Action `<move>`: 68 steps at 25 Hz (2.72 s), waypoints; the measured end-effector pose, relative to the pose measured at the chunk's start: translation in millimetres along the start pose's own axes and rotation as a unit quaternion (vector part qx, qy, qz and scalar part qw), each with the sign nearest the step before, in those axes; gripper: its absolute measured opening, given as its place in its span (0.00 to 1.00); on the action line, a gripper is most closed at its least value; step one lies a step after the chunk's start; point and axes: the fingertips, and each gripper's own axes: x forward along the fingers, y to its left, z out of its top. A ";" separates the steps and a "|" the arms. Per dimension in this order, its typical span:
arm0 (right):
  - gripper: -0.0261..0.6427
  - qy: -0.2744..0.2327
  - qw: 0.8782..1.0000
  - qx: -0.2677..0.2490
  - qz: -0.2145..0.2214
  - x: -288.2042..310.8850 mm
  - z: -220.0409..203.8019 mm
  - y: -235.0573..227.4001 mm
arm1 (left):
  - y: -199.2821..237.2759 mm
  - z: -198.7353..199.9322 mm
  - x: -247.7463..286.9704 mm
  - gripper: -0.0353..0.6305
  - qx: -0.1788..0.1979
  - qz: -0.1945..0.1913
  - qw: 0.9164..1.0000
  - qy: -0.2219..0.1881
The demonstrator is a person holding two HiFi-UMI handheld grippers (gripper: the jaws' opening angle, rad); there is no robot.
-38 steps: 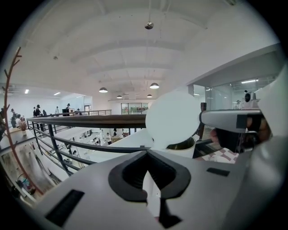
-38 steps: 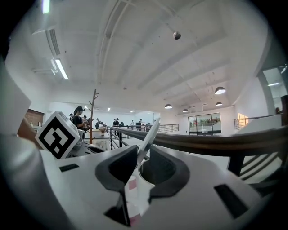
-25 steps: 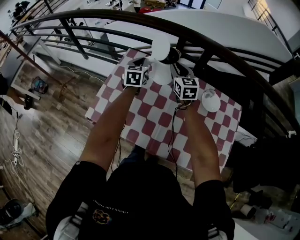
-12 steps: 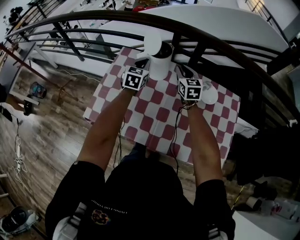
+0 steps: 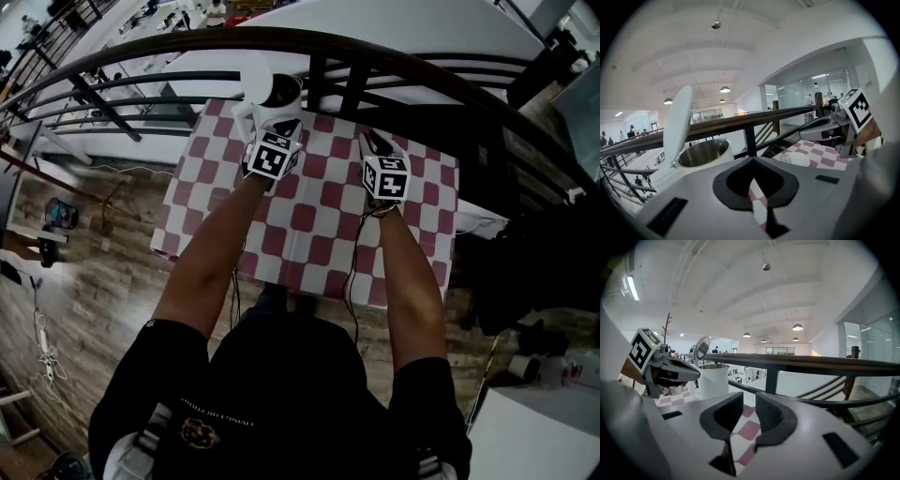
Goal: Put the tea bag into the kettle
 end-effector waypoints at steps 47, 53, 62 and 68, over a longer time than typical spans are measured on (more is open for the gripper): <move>0.17 0.062 0.984 0.081 -0.146 -90.9 -108.3 -129.6 | -124.3 -3.5 94.2 0.05 0.083 -0.126 0.987 0.055; 0.17 0.067 0.984 0.084 -0.140 -77.8 -112.0 -129.2 | -114.6 -6.9 99.3 0.05 0.083 -0.121 0.987 0.062; 0.17 0.075 0.985 0.087 -0.129 -52.4 -116.0 -128.4 | -105.8 -18.2 115.0 0.05 0.076 -0.123 0.987 0.074; 0.17 0.086 0.984 0.089 -0.127 -43.8 -125.3 -129.5 | -103.9 -26.8 123.3 0.05 0.073 -0.126 0.986 0.084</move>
